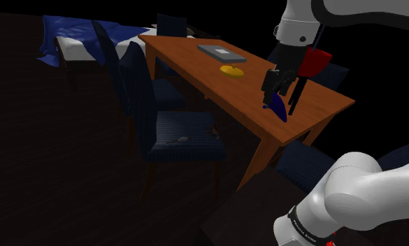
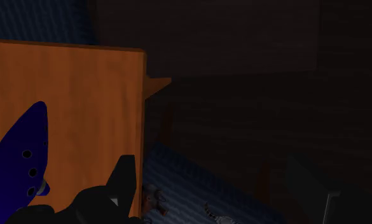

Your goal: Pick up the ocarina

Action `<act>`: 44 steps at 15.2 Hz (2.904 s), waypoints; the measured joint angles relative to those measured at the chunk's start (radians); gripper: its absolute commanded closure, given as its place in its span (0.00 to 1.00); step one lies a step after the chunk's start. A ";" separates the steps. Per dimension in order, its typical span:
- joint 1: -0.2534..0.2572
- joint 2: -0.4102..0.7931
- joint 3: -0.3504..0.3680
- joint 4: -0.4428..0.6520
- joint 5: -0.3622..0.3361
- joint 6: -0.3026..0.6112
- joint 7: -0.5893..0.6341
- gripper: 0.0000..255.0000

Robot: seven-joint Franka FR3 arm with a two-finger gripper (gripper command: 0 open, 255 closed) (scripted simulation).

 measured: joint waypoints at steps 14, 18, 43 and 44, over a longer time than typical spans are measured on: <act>-0.105 0.118 -0.232 -0.032 -0.162 0.207 -0.194 0.00; -0.135 0.193 -0.315 -0.005 -0.200 0.280 -0.263 0.00; -0.149 0.232 -0.354 -0.032 -0.216 0.358 -0.285 1.00; -0.148 0.231 -0.352 -0.020 -0.214 0.346 -0.287 1.00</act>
